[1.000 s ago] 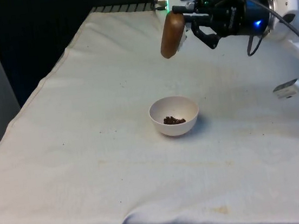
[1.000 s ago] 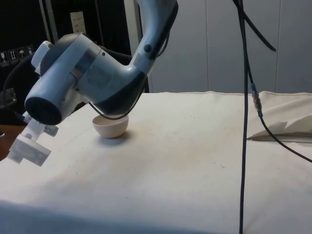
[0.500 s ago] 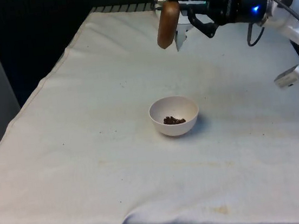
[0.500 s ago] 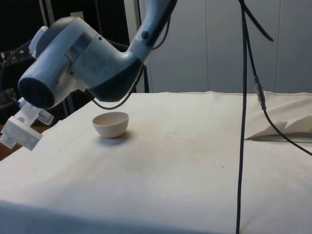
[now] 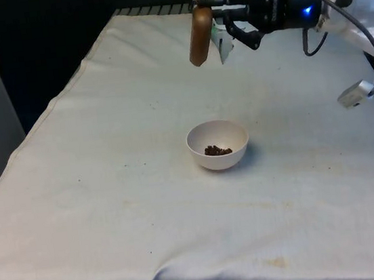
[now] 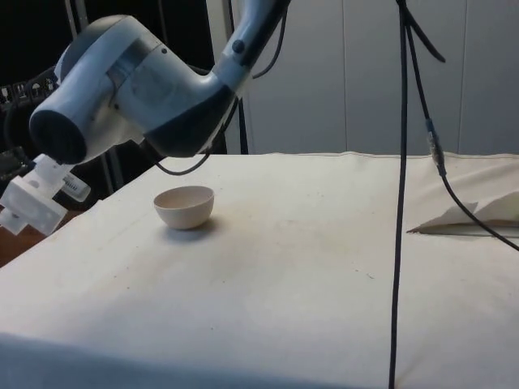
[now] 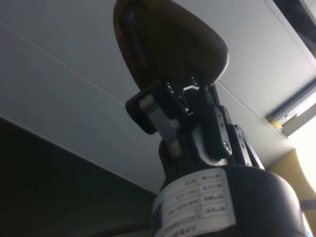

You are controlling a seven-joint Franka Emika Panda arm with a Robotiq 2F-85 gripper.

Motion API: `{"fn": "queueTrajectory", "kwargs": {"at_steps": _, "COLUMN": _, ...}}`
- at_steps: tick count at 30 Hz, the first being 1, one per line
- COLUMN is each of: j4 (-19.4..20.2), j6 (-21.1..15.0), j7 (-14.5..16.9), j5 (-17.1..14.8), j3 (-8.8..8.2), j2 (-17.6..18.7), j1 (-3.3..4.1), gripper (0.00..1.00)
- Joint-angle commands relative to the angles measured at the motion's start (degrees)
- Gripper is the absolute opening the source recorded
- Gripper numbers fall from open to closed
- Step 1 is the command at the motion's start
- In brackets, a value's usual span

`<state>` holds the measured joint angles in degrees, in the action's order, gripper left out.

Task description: Pour the coffee beans from the cup into the bowl.

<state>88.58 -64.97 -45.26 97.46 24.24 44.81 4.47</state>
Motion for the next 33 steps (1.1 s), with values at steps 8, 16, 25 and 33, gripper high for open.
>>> {"fn": "queueTrajectory", "kwargs": {"at_steps": 8, "j4": 0.2, "j6": -2.6, "j7": -1.4, "j5": -2.5, "j3": 0.40, "j2": -0.7, "j1": -1.32, "gripper": 0.01}}
{"fn": "queueTrajectory", "kwargs": {"at_steps": 16, "j4": 0.6, "j6": -4.1, "j7": -1.9, "j5": -4.4, "j3": 0.52, "j2": -1.9, "j1": -2.23, "gripper": 0.01}}
{"fn": "queueTrajectory", "kwargs": {"at_steps": 25, "j4": 1.8, "j6": -4.5, "j7": -2.6, "j5": -7.5, "j3": 0.52, "j2": -4.0, "j1": -2.41, "gripper": 0.01}}
{"fn": "queueTrajectory", "kwargs": {"at_steps": 33, "j4": 3.2, "j6": -4.5, "j7": -3.4, "j5": -10.9, "j3": 0.46, "j2": -5.8, "j1": -2.52, "gripper": 0.01}}
